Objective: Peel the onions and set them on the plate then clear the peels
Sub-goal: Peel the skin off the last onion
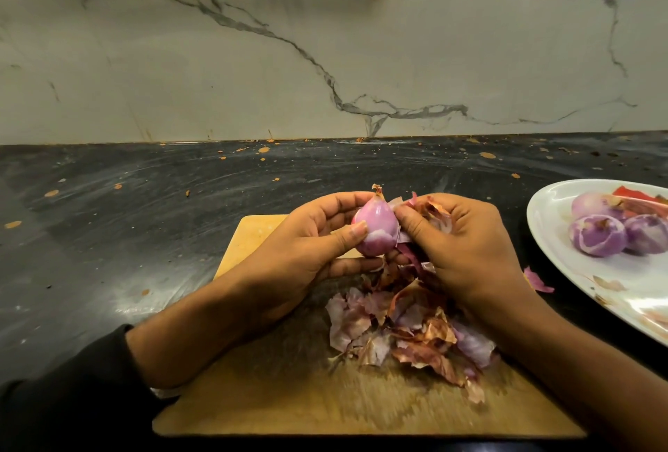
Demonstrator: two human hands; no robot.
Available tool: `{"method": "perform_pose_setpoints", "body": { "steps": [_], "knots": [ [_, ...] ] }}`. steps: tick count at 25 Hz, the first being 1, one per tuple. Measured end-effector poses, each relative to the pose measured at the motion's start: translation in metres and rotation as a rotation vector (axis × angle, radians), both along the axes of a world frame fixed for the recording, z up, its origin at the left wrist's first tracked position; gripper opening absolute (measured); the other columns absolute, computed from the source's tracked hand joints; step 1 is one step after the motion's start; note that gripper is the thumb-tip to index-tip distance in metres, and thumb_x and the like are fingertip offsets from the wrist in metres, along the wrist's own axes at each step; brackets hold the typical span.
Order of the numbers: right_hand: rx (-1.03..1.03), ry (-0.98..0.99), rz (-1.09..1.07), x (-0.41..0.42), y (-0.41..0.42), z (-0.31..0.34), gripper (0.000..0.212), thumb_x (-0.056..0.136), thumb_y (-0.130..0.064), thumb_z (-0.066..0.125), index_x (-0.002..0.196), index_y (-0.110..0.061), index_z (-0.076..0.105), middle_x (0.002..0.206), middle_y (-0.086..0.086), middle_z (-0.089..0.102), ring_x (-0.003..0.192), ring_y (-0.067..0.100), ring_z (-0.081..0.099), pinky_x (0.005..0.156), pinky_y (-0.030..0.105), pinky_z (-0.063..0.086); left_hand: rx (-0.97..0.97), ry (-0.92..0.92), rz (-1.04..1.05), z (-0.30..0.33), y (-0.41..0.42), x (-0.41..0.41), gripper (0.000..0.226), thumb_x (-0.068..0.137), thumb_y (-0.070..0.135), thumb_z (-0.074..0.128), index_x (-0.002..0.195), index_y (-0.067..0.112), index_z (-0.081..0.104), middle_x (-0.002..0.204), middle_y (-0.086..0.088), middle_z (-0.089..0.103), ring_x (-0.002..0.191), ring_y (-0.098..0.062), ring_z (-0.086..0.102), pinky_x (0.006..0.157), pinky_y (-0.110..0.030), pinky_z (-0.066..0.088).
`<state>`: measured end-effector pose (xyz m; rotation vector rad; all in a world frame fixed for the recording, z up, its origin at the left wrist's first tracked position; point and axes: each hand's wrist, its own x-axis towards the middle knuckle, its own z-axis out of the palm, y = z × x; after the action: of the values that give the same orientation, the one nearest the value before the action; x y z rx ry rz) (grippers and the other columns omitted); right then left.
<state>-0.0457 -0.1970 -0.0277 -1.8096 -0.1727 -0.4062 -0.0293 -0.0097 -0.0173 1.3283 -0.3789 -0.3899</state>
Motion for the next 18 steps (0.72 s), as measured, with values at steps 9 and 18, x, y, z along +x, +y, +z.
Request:
{"method": "perform_pose_setpoints", "body": {
  "steps": [9, 18],
  "knots": [
    [0.089, 0.094, 0.163, 0.0008, 0.0032, -0.0017, 0.015, 0.089, -0.028, 0.071, 0.098, -0.017, 0.076, 0.087, 0.006, 0.078, 0.081, 0.024, 0.076, 0.075, 0.050, 0.062, 0.025, -0.036, 0.014, -0.0018, 0.0005, -0.0010, 0.046, 0.082, 0.002, 0.066, 0.127, 0.008, 0.056, 0.113, -0.016, 0.072, 0.104, -0.030, 0.071, 0.083, -0.034, 0.060],
    [0.060, 0.033, 0.090, 0.0016, 0.0000, -0.0004, 0.014, 0.091, -0.023, 0.071, 0.087, -0.012, 0.078, 0.075, 0.006, 0.077, 0.072, 0.023, 0.074, 0.066, 0.041, 0.061, 0.001, -0.061, 0.071, 0.0007, -0.0032, -0.0045, 0.048, 0.074, -0.003, 0.067, 0.121, 0.001, 0.057, 0.113, -0.015, 0.071, 0.095, -0.019, 0.072, 0.075, -0.026, 0.061]
  ]
}}
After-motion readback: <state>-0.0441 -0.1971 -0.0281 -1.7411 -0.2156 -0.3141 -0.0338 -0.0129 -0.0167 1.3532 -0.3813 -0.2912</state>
